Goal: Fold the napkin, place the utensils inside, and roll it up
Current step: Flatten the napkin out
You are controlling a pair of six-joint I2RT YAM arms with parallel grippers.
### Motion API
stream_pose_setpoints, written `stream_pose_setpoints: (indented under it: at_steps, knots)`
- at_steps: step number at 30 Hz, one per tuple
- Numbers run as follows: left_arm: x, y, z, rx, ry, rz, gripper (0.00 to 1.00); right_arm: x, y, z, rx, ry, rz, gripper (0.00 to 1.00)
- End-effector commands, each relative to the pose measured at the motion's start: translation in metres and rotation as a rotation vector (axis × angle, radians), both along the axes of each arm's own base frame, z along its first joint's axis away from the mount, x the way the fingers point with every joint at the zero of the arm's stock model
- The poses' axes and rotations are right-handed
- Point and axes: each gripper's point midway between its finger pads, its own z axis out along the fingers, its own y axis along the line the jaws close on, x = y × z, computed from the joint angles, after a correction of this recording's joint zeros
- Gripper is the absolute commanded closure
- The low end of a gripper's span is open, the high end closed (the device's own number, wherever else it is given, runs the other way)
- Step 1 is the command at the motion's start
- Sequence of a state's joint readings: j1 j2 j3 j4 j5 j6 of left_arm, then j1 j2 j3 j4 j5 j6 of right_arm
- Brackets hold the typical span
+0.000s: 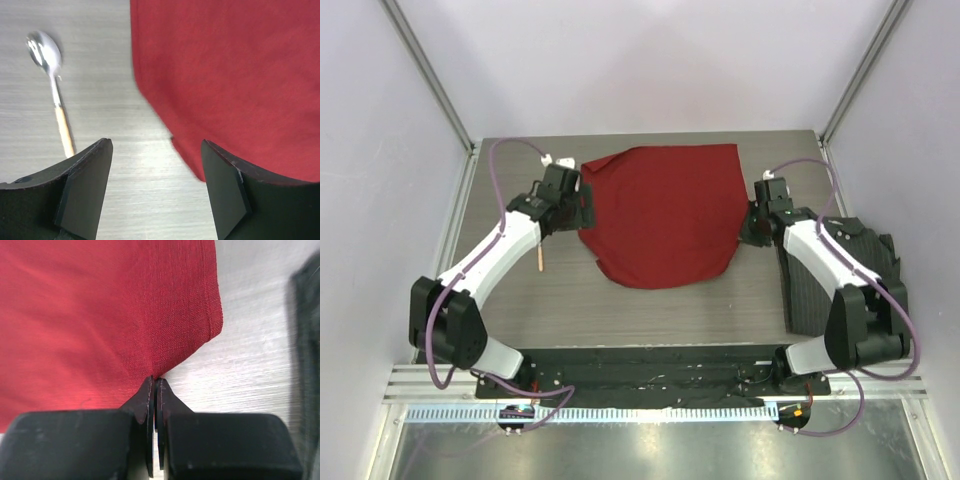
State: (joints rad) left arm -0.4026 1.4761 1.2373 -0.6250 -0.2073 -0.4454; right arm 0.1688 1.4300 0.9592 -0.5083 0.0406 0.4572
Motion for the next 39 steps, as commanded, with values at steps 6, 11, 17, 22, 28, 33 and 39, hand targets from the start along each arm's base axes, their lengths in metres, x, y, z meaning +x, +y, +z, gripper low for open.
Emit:
stream_pose_setpoints:
  at_steps: [6,11,17,22,28,33,39]
  knots:
    - [-0.048,-0.010,-0.060,-0.170,0.080,0.009,0.26,0.016,-0.010,0.078,-0.055,-0.152,0.004,0.66]
    - [-0.061,-0.010,-0.089,-0.178,0.124,0.013,0.30,0.001,-0.014,0.071,-0.062,-0.146,0.001,0.52]
    - [-0.050,-0.009,-0.101,-0.123,0.121,0.006,0.37,-0.018,-0.018,0.050,-0.073,-0.105,-0.004,0.50]
    - [-0.044,-0.021,-0.118,-0.112,0.160,-0.020,0.46,-0.021,-0.015,0.042,-0.056,-0.094,0.004,0.50]
    - [-0.038,-0.045,-0.127,-0.130,0.177,-0.061,0.46,-0.020,-0.012,0.038,-0.042,-0.092,0.009,0.49]
    - [-0.036,-0.050,-0.132,-0.122,0.183,-0.058,0.44,-0.020,-0.011,0.038,-0.037,-0.098,0.018,0.49]
    - [-0.038,-0.057,-0.133,-0.132,0.181,-0.068,0.44,-0.021,-0.011,0.033,-0.039,-0.087,0.022,0.49]
